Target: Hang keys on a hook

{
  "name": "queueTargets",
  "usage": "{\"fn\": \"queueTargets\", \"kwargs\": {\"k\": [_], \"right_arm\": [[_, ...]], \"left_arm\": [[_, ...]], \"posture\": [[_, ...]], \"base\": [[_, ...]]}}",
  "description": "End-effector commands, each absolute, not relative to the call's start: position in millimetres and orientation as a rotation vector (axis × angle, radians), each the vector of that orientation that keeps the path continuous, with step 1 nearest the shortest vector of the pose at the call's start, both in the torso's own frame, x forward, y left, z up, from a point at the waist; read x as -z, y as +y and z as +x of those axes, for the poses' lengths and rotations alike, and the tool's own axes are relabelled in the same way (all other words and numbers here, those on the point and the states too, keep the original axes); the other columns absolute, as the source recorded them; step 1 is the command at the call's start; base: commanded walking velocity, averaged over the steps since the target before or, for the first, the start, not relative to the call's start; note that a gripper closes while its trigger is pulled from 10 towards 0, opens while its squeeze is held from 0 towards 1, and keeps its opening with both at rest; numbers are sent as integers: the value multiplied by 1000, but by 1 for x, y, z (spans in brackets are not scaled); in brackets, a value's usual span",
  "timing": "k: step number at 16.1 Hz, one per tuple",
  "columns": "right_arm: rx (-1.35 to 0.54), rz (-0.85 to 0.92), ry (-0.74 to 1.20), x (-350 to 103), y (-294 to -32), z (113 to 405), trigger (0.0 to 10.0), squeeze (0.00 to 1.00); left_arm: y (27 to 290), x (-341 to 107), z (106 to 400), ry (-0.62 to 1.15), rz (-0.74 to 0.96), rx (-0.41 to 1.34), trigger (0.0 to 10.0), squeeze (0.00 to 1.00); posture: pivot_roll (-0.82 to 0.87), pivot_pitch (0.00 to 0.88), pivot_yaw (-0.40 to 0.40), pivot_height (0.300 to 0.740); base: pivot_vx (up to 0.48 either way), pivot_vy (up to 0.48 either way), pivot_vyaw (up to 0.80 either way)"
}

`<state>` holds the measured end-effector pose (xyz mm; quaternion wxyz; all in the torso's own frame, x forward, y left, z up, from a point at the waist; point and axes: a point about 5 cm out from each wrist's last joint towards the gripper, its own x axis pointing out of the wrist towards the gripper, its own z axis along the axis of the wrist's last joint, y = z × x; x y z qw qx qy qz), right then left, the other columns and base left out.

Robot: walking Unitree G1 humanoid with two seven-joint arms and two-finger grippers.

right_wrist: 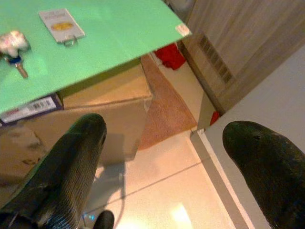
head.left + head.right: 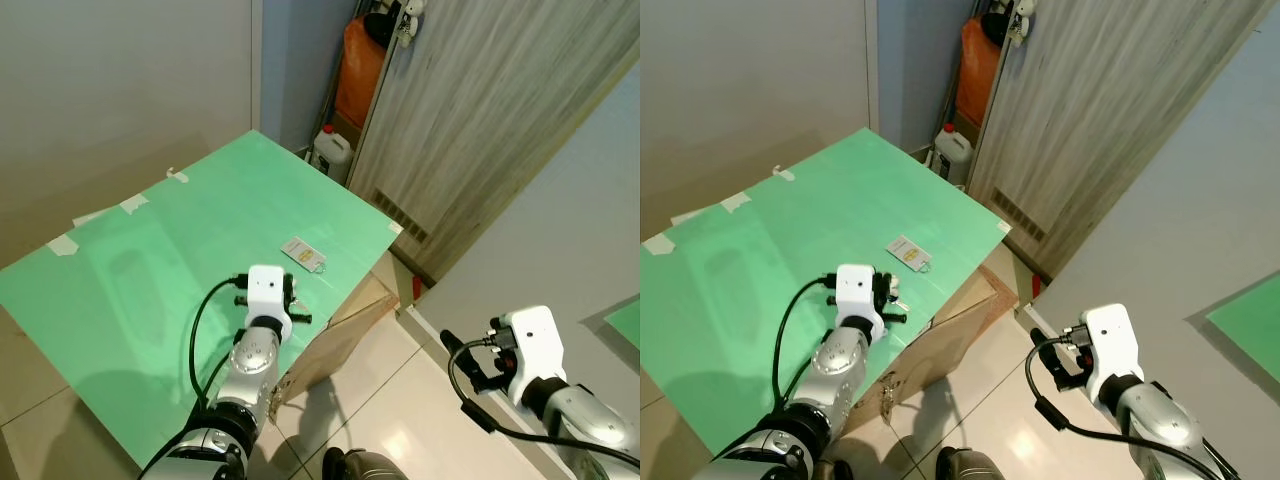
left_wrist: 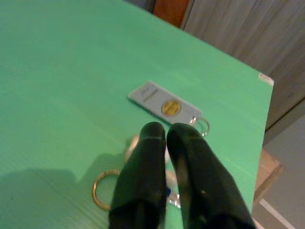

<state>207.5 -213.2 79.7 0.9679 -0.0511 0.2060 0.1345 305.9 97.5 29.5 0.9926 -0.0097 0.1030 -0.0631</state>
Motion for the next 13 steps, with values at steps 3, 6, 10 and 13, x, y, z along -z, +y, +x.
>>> {"fn": "queueTargets", "kwargs": {"k": [3, 6, 10, 13], "right_arm": [[-249, -123, 416, -81, -220, 207, 10000, 0], [-261, -129, 424, -80, -219, 204, 10000, 0], [-259, -132, 423, -81, -219, 204, 10000, 0], [-260, -132, 423, -80, -218, 202, 10000, 0]], "left_arm": [[94, -25, 308, 279, 19, 100, 10000, 1000], [91, -18, 307, 366, -25, 8, 10000, 1000], [66, -11, 297, 424, -14, 46, 10000, 1000], [62, -8, 295, 443, 33, 28, 10000, 1000]], "posture": [[-227, 99, -157, 740], [-233, 103, -162, 740], [-242, 108, -164, 740], [-245, 110, -157, 740]], "base": [[0, 0, 0], [0, 0, 0], [0, 0, 0], [0, 0, 0]]}}
